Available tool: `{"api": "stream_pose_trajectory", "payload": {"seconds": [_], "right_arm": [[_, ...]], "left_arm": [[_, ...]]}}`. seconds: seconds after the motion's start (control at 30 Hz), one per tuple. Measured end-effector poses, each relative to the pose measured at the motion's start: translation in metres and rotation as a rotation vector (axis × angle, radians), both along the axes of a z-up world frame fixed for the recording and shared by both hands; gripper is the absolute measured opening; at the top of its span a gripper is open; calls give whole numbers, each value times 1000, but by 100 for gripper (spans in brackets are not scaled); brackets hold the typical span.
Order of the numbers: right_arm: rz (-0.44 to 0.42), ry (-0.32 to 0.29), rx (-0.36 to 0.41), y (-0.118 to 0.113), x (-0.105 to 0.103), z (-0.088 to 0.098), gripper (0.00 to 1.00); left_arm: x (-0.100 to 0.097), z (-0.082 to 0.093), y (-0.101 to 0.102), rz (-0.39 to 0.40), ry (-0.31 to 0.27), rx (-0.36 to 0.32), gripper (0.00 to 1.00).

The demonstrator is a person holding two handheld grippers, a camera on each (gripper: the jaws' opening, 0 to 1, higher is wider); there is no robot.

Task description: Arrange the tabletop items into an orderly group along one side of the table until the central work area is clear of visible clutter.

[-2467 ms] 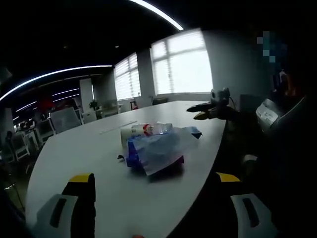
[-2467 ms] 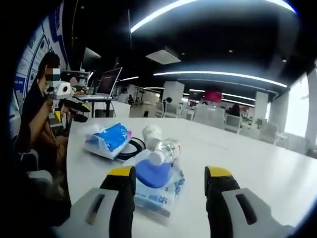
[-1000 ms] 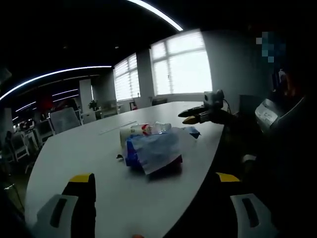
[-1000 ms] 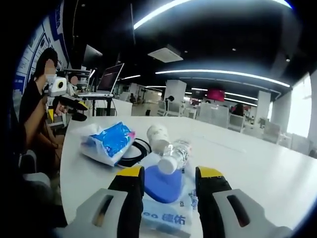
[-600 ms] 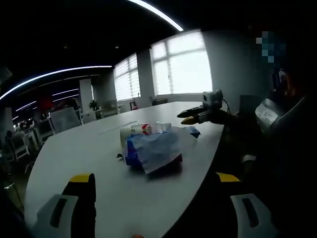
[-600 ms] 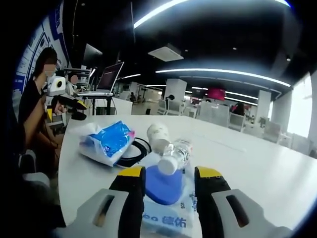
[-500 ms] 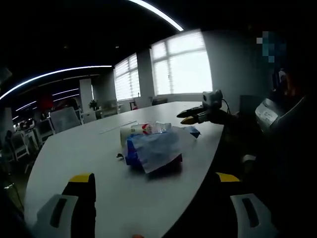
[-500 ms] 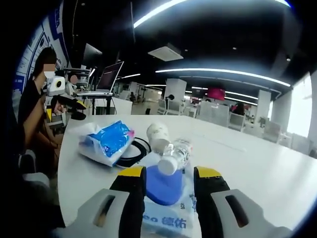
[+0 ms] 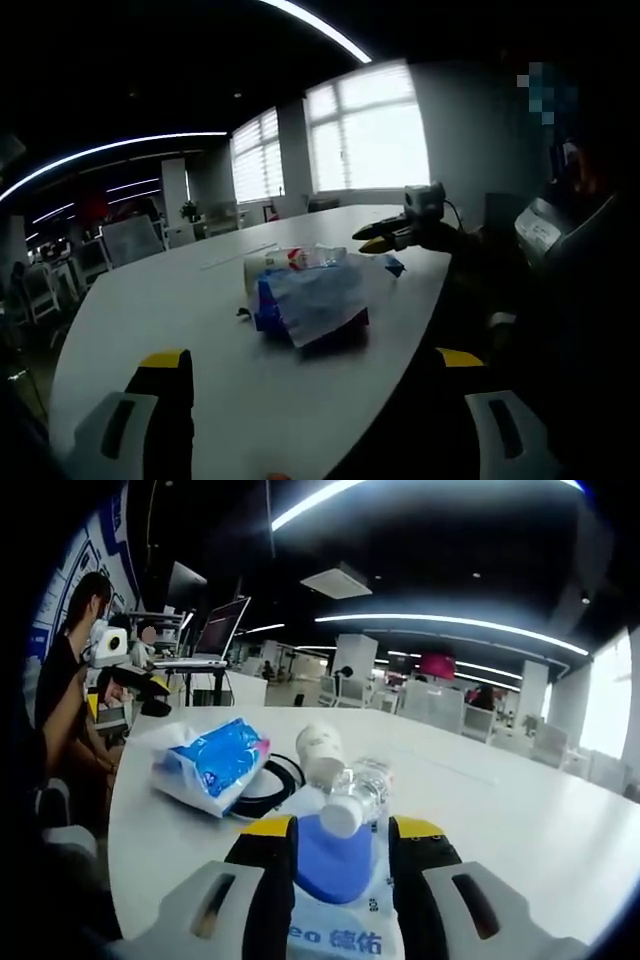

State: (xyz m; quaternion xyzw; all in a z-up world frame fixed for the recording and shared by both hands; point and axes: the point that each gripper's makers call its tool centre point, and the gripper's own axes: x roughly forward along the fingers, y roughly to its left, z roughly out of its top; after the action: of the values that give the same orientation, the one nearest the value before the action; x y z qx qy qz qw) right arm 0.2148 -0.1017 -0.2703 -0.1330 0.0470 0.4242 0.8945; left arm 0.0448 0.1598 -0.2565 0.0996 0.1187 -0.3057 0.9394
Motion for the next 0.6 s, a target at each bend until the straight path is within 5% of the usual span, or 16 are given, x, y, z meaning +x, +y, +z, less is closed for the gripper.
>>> {"api": "stream_pose_trajectory", "payload": {"seconds": [0.6], "right_arm": [[-6,7,-31,9,9,-8,30]], "left_arm": [[0,-4,-1,-6,9,-1,98]]}}
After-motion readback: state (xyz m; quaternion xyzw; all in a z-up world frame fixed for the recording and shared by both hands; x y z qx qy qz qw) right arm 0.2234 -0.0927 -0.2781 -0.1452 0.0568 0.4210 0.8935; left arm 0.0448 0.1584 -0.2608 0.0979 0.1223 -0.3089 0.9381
